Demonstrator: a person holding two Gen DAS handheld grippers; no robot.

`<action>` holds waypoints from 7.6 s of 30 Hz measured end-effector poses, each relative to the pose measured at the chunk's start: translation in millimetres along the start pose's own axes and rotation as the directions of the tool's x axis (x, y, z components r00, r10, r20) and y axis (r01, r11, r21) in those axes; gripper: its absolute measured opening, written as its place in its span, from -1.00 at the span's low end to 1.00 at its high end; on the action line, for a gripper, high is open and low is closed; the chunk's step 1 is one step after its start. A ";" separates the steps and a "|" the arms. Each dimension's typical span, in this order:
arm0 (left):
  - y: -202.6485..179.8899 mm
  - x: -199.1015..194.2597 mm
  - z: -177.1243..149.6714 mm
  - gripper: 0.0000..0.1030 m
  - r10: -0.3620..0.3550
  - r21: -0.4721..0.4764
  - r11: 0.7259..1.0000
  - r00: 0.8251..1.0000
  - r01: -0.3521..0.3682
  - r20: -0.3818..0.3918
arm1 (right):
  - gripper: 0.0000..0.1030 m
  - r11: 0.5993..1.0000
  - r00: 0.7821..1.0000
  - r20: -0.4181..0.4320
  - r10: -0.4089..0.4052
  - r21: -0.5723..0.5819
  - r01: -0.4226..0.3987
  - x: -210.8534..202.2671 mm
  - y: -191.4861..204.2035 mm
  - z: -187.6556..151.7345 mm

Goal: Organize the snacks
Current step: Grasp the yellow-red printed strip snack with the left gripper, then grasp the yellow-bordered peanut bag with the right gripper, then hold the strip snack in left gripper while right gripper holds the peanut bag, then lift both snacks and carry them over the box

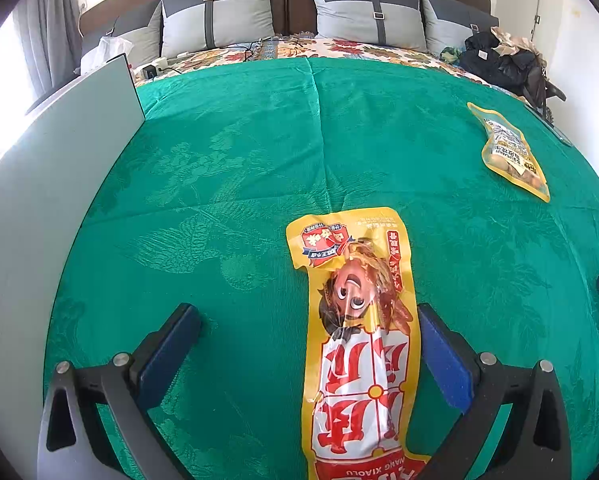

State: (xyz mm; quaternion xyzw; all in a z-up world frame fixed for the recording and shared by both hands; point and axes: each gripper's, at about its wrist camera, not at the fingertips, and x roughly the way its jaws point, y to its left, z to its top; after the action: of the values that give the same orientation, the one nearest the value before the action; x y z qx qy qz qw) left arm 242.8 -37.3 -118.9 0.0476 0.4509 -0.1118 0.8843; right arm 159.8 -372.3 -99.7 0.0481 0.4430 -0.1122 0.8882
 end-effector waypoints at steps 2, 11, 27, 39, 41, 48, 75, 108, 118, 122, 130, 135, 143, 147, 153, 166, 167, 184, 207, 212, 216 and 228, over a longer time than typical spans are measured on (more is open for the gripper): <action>0.1 0.0 0.2 1.00 0.000 0.000 1.000 1.000 0.000 0.000 | 0.84 1.000 1.000 -0.002 0.006 -0.004 -0.006 0.9 1.2 -0.1; 0.3 0.0 0.2 1.00 0.000 0.000 1.000 1.000 0.000 0.000 | 0.81 0.996 0.995 0.067 0.080 -0.030 -0.079 -21.5 48.8 69.8; 0.6 -0.1 0.2 1.00 -0.001 0.000 1.000 1.000 0.001 0.000 | 0.82 0.947 0.956 -0.295 0.012 0.311 0.084 109.1 118.5 161.4; 0.7 -0.2 0.2 1.00 -0.001 0.000 1.000 1.000 0.001 0.000 | 0.32 0.988 0.978 -0.182 0.099 0.138 -0.074 66.0 105.8 122.0; 0.5 -0.4 0.2 1.00 -0.001 -0.001 1.000 1.000 0.001 0.000 | 0.32 0.993 0.981 -0.160 0.108 0.059 -0.099 48.1 110.4 108.1; 0.8 -0.5 0.3 1.00 -0.001 0.000 1.000 1.000 0.001 0.000 | 0.33 0.984 0.989 -0.074 0.130 -0.111 -0.138 1.9 124.8 24.9; 0.4 -0.5 -0.6 1.00 -0.004 -0.003 1.000 1.000 0.004 0.001 | 0.68 0.988 0.995 0.001 0.098 -0.121 -0.097 8.2 129.7 6.0; 0.3 -0.7 -0.7 1.00 -0.004 -0.003 1.000 1.000 0.004 0.001 | 0.68 0.988 0.995 0.000 0.097 -0.121 -0.097 8.3 129.8 6.2; 0.4 -0.7 -0.8 1.00 -0.004 -0.003 1.000 1.000 0.004 0.001 | 0.68 0.988 0.995 0.000 0.097 -0.121 -0.097 8.4 129.9 6.3; 0.4 -0.7 -0.8 1.00 -0.004 -0.003 1.000 1.000 0.004 0.001 | 0.68 0.988 0.995 0.000 0.097 -0.121 -0.097 8.4 130.0 6.4; 0.4 -0.6 -0.8 1.00 -0.004 -0.003 1.000 1.000 0.004 0.001 | 0.69 0.988 0.995 0.000 0.097 -0.121 -0.097 8.3 129.9 6.2; 0.4 -0.7 -0.8 1.00 -0.004 -0.003 1.000 1.000 0.004 0.001 | 0.68 0.988 0.995 0.000 0.097 -0.121 -0.097 8.3 129.9 6.2; 0.5 -0.4 -0.9 1.00 -0.004 -0.003 1.000 1.000 0.004 0.001 | 0.68 0.988 0.995 0.000 0.097 -0.121 -0.096 8.2 129.9 6.1; 0.6 -0.4 -1.0 1.00 -0.004 -0.003 1.000 1.000 0.004 0.001 | 0.68 0.988 0.995 -0.001 0.097 -0.121 -0.096 8.2 129.9 5.9; 0.4 -0.9 -0.7 1.00 -0.004 -0.003 1.000 1.000 0.004 0.001 | 0.69 0.988 0.995 -0.001 0.097 -0.121 -0.096 8.2 130.0 6.1; 0.5 -0.7 -0.9 1.00 -0.004 -0.003 1.000 1.000 0.004 0.001 | 0.69 0.988 0.995 -0.001 0.097 -0.121 -0.096 8.4 130.1 6.4; 0.5 -0.7 -0.8 1.00 -0.004 -0.003 1.000 1.000 0.004 0.001 | 0.68 0.988 0.995 -0.001 0.097 -0.121 -0.096 8.2 130.0 6.2; 0.4 -0.9 -0.9 1.00 -0.004 -0.003 1.000 1.000 0.004 0.001 | 0.69 0.988 0.995 -0.001 0.097 -0.120 -0.097 8.4 130.0 6.3; 1.3 -0.5 -0.7 1.00 -0.002 -0.009 1.000 1.000 0.002 0.000 | 0.69 0.968 0.975 -0.133 0.176 -0.157 -0.196 8.0 125.5 14.6; 0.8 1.6 6.0 1.00 0.004 -0.012 1.000 0.995 -0.005 -0.102 | 0.72 0.973 0.941 -0.312 0.131 -0.143 -0.183 25.1 130.5 40.4; 1.5 1.0 11.4 0.91 -0.027 0.034 0.999 0.977 0.035 -0.211 | 0.61 0.966 0.914 -0.396 0.085 -0.194 -0.173 32.8 139.9 49.1; 19.3 -76.5 -4.3 -0.07 -0.267 -0.095 0.962 0.954 0.256 -0.136 | 0.17 0.951 0.885 -0.363 0.291 0.010 -0.308 -28.5 99.8 49.4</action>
State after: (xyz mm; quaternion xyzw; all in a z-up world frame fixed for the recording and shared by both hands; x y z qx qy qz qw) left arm 200.6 -6.0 -60.0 -0.0379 0.5214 -0.2067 0.8270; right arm 205.7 -280.1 -48.5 0.1144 0.5877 0.0474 0.7995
